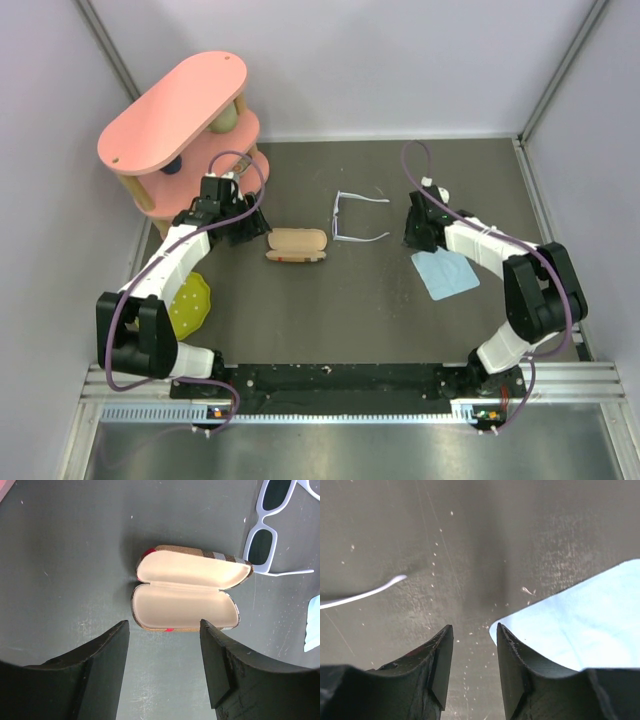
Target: Organize the sunglasses
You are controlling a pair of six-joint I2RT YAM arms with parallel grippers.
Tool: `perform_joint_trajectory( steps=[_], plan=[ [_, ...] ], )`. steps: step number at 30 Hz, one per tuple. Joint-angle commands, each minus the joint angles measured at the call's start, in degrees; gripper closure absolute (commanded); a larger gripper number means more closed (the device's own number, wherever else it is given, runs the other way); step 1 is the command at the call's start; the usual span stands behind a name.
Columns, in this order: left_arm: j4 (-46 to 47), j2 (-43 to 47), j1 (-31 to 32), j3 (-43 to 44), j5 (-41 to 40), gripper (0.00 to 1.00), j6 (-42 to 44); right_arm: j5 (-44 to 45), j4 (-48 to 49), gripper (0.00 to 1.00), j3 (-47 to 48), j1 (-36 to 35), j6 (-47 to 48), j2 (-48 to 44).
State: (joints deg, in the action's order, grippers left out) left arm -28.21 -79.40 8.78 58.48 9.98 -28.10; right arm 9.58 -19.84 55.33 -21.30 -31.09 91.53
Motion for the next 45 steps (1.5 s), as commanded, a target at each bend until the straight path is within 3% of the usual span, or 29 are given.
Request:
perform_joint_trajectory(
  steps=[1, 7, 15, 18, 28, 45],
  plan=[
    [1.22, -0.15, 0.01, -0.12, -0.13, 0.37, 0.94, 2.02, -5.65, 0.58, 1.98, 0.47, -2.04, -1.97],
    [1.4, -0.85, 0.01, -0.12, 0.39, 0.37, 0.85, 1.49, -6.8, 0.54, 1.27, 0.38, -2.22, -0.22],
    [1.58, -1.2, 0.01, -0.47, 0.57, 0.37, 0.85, 2.1, -6.8, 0.58, 3.55, 0.38, -0.73, 6.12],
    [1.57, -1.02, 0.01, -0.56, 0.48, 0.37, 1.11, 2.63, -6.79, 0.62, 3.82, 0.29, -0.55, 7.52],
    [1.05, -0.32, 0.01, -0.38, 0.13, 0.37, 1.55, 0.62, -6.8, 0.99, 3.47, 0.29, 1.29, 7.44],
    [0.87, 0.38, -0.07, -0.47, 0.83, 0.37, 1.29, -12.83, -6.18, 1.0, 2.5, -6.64, 9.21, 0.94]
  ],
)
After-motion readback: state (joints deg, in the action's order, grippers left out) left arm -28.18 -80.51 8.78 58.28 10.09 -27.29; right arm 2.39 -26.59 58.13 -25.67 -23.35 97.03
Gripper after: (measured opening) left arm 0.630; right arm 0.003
